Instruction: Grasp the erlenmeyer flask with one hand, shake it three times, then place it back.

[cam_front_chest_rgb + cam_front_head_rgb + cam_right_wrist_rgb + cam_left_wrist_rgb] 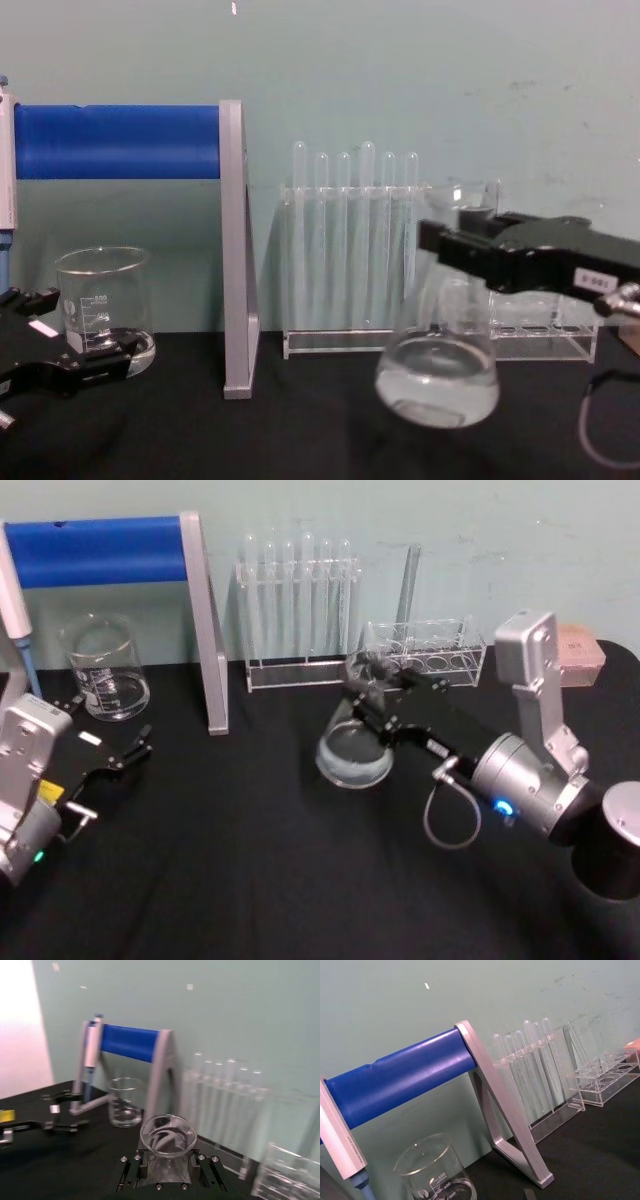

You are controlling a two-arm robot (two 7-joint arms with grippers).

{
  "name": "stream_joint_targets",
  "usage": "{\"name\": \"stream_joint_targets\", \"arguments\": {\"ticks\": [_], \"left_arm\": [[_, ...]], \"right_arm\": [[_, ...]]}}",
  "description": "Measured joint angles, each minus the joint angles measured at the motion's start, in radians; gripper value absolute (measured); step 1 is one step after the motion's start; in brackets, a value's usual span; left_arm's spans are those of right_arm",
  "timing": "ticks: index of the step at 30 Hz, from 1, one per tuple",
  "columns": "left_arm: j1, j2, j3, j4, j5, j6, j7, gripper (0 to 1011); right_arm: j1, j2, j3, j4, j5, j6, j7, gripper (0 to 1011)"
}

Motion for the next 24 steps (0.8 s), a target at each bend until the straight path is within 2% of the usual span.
{"name": "stream_joint_targets", "arguments": {"ticks": [12,24], "left_arm": [[0.0,0.0,0.0,0.0,0.0,0.0,0.0,1001],[0.0,0.0,0.0,0.0,0.0,0.0,0.0,1001]], "right_arm": [[0.042,-0.025,0.082,0.092,-0.04,-0.004,-0.063,449],[0.058,-0.043,0.135,0.141,-0.071,-0.004,-0.086,449]]}}
